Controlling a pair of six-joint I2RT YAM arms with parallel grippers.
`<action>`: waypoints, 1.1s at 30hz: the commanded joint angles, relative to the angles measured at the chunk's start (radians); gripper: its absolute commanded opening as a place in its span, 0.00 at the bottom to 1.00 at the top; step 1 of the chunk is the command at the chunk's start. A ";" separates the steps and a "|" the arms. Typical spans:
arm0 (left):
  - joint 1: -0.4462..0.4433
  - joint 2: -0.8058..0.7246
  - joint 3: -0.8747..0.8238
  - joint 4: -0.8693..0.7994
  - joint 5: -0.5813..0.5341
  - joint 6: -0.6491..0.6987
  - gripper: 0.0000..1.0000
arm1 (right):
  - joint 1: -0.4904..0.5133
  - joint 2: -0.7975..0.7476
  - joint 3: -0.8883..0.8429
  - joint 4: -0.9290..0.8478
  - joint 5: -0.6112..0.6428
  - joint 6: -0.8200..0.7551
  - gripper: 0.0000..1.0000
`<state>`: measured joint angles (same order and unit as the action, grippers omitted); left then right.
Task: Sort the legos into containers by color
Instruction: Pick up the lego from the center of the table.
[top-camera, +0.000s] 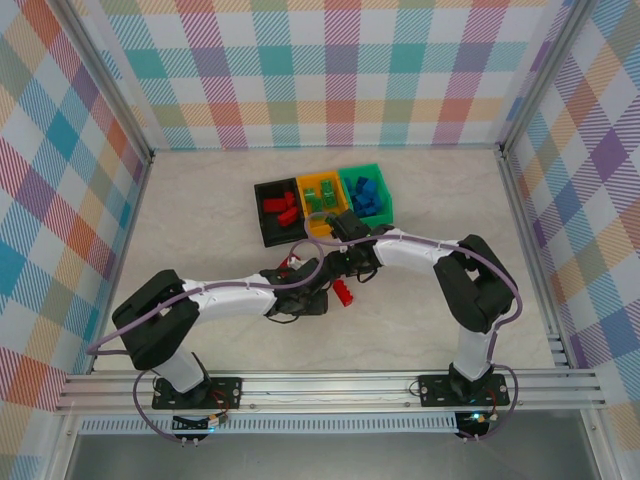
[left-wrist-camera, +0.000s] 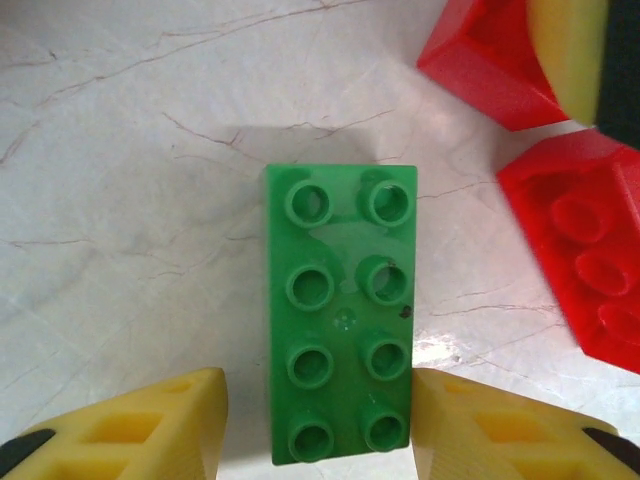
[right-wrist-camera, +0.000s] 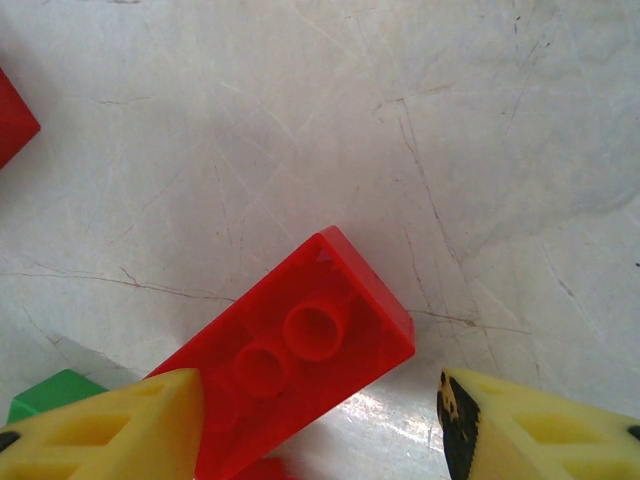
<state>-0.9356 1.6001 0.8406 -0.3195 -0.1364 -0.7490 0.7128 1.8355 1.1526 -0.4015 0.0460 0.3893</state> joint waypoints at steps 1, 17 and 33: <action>-0.006 -0.001 -0.014 -0.063 -0.041 -0.030 0.49 | -0.007 -0.021 -0.030 -0.021 0.021 0.013 0.63; -0.006 -0.156 -0.063 -0.093 -0.134 -0.025 0.28 | -0.009 -0.052 -0.054 0.017 -0.017 0.031 0.63; -0.005 -0.356 -0.043 -0.195 -0.266 -0.018 0.26 | -0.080 -0.125 -0.110 0.061 -0.065 0.055 0.63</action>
<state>-0.9356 1.2953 0.7879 -0.4595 -0.3367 -0.7700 0.6498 1.7443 1.0588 -0.3656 0.0101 0.4191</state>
